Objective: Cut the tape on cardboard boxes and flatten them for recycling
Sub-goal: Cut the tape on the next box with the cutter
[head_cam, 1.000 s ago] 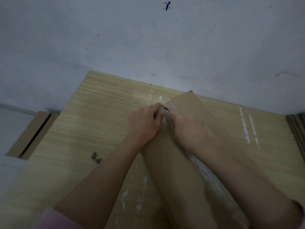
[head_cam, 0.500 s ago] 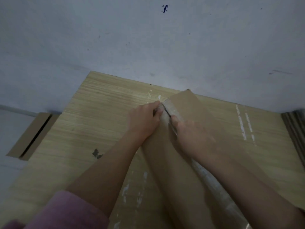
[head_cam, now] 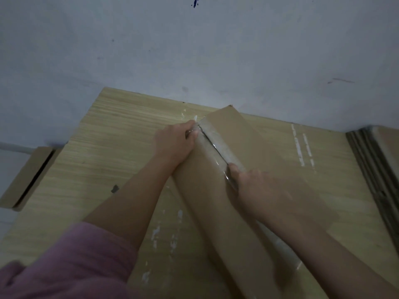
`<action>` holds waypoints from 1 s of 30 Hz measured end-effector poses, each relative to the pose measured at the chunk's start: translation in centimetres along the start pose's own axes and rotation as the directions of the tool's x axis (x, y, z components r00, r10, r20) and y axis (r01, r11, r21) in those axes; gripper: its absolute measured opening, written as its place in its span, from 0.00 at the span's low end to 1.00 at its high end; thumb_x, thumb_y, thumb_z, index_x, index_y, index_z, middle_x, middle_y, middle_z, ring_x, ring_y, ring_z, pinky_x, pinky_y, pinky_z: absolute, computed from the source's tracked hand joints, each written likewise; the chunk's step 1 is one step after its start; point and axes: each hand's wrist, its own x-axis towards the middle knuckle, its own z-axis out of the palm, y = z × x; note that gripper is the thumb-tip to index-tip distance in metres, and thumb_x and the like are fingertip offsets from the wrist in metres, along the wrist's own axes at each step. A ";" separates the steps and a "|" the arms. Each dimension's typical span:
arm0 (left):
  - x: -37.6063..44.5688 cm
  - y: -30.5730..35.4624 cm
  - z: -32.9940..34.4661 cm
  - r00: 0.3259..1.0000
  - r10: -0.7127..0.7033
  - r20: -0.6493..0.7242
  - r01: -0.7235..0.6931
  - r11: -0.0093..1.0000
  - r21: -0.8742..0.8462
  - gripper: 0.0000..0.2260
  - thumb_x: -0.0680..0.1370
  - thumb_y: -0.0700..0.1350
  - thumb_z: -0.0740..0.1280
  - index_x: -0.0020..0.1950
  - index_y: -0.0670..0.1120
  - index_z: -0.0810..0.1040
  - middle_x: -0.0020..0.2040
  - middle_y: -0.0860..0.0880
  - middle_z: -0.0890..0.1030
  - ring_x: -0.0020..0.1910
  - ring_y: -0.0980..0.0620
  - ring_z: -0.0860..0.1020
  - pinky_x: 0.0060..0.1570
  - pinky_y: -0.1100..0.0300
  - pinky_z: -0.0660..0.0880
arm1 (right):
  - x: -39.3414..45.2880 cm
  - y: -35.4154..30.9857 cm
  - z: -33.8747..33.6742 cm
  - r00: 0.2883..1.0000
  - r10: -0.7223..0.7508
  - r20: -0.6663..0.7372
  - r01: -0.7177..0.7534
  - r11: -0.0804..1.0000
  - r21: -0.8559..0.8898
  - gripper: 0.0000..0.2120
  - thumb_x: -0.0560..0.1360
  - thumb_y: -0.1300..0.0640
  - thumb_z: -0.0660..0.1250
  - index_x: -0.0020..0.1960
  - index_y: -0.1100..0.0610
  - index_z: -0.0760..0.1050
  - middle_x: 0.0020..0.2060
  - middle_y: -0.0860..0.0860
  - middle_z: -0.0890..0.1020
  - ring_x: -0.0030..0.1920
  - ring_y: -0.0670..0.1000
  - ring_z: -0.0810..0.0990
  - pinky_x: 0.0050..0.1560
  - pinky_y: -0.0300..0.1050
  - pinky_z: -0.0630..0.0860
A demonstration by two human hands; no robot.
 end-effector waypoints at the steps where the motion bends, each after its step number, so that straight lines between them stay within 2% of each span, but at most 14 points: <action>1: 0.0 -0.1 0.0 1.000 0.000 -0.005 0.000 1.000 -0.017 0.15 0.80 0.51 0.60 0.65 0.51 0.75 0.60 0.44 0.79 0.60 0.42 0.75 0.57 0.50 0.71 | -0.7 0.2 0.1 1.000 0.009 0.011 -0.009 1.000 0.009 0.25 0.81 0.60 0.48 0.77 0.49 0.49 0.58 0.58 0.74 0.58 0.59 0.74 0.50 0.48 0.69; 3: 0.3 -0.3 0.0 1.000 0.009 -0.012 -0.010 1.000 -0.029 0.15 0.80 0.51 0.60 0.66 0.52 0.75 0.62 0.44 0.78 0.61 0.42 0.74 0.59 0.50 0.70 | -1.8 0.6 0.3 0.999 0.023 0.026 -0.023 0.999 0.028 0.25 0.81 0.61 0.47 0.77 0.49 0.49 0.58 0.58 0.74 0.58 0.59 0.74 0.50 0.48 0.69; 6: 1.1 -0.6 0.0 1.000 0.019 -0.021 -0.017 0.997 0.075 0.16 0.80 0.53 0.58 0.67 0.53 0.74 0.62 0.44 0.78 0.61 0.41 0.74 0.60 0.50 0.68 | -2.9 0.6 0.6 0.999 0.025 0.019 -0.026 0.999 0.028 0.26 0.81 0.61 0.47 0.77 0.49 0.48 0.58 0.59 0.74 0.58 0.59 0.74 0.52 0.49 0.70; 10: 2.0 -1.0 0.3 0.998 0.059 -0.034 -0.052 0.983 0.175 0.15 0.81 0.51 0.57 0.64 0.49 0.75 0.61 0.44 0.78 0.60 0.41 0.74 0.58 0.51 0.66 | -3.6 0.1 1.0 0.999 0.031 -0.006 -0.031 0.999 0.039 0.26 0.81 0.61 0.47 0.77 0.50 0.47 0.59 0.58 0.74 0.58 0.59 0.74 0.53 0.50 0.71; 13: -0.1 0.2 0.9 0.982 0.176 -0.064 -0.160 0.966 0.202 0.16 0.78 0.46 0.57 0.65 0.46 0.71 0.63 0.44 0.75 0.61 0.40 0.72 0.57 0.47 0.67 | -3.9 0.2 1.3 0.999 0.031 -0.023 -0.029 0.997 0.075 0.26 0.80 0.62 0.48 0.77 0.50 0.49 0.58 0.60 0.75 0.58 0.60 0.75 0.53 0.51 0.71; 15: -3.9 1.7 2.0 0.944 0.330 -0.019 -0.323 0.933 0.157 0.19 0.75 0.42 0.59 0.66 0.43 0.73 0.65 0.42 0.74 0.64 0.41 0.72 0.59 0.48 0.68 | -4.0 0.3 1.5 0.999 0.036 -0.024 -0.033 0.993 0.110 0.26 0.80 0.62 0.48 0.77 0.50 0.50 0.59 0.61 0.75 0.59 0.61 0.74 0.54 0.52 0.71; 16: -6.3 2.3 2.7 0.929 0.370 -0.004 -0.367 0.921 0.131 0.20 0.75 0.43 0.58 0.65 0.42 0.74 0.68 0.42 0.73 0.66 0.43 0.71 0.61 0.49 0.67 | -4.1 0.3 1.6 0.999 0.038 -0.028 -0.034 0.992 0.122 0.25 0.81 0.62 0.48 0.77 0.51 0.50 0.59 0.61 0.75 0.59 0.61 0.74 0.55 0.52 0.71; 18: -10.9 3.4 4.0 0.934 0.356 0.016 -0.355 0.926 0.129 0.24 0.75 0.51 0.51 0.65 0.43 0.75 0.69 0.45 0.71 0.69 0.47 0.69 0.64 0.48 0.65 | -4.0 0.3 1.9 0.999 0.029 -0.046 -0.023 0.993 0.120 0.25 0.81 0.61 0.49 0.76 0.51 0.51 0.60 0.60 0.75 0.60 0.61 0.74 0.55 0.52 0.71; 20: -13.7 3.8 5.1 0.954 0.301 -0.001 -0.297 0.941 0.162 0.27 0.74 0.55 0.51 0.67 0.45 0.74 0.69 0.47 0.72 0.69 0.49 0.70 0.66 0.46 0.64 | -4.0 0.3 2.2 0.997 0.016 -0.074 -0.008 0.995 0.101 0.24 0.81 0.60 0.49 0.76 0.52 0.52 0.61 0.59 0.75 0.60 0.61 0.75 0.55 0.51 0.71; 22: -14.3 4.1 5.4 0.970 0.243 -0.005 -0.239 0.958 0.158 0.30 0.74 0.58 0.48 0.71 0.47 0.69 0.72 0.50 0.68 0.72 0.52 0.65 0.69 0.47 0.58 | -4.3 0.3 2.4 0.992 -0.005 -0.124 0.014 0.997 0.073 0.22 0.81 0.59 0.49 0.75 0.53 0.55 0.60 0.59 0.76 0.59 0.60 0.76 0.54 0.51 0.72; 26: -14.0 4.6 5.2 0.979 0.195 0.059 -0.204 0.949 0.241 0.33 0.73 0.59 0.41 0.76 0.51 0.57 0.77 0.55 0.56 0.75 0.59 0.52 0.71 0.52 0.46 | -5.8 0.7 2.7 0.993 0.000 -0.114 0.009 0.997 0.082 0.17 0.81 0.60 0.48 0.68 0.57 0.63 0.58 0.59 0.76 0.59 0.60 0.76 0.53 0.51 0.72; 30: -14.1 4.6 5.2 0.982 0.182 0.042 -0.187 0.948 0.256 0.28 0.77 0.58 0.45 0.76 0.52 0.56 0.77 0.55 0.55 0.75 0.60 0.52 0.70 0.53 0.44 | -8.1 1.7 3.3 0.997 0.025 -0.070 -0.021 0.998 0.061 0.16 0.81 0.61 0.48 0.66 0.56 0.64 0.58 0.58 0.75 0.59 0.59 0.75 0.54 0.50 0.71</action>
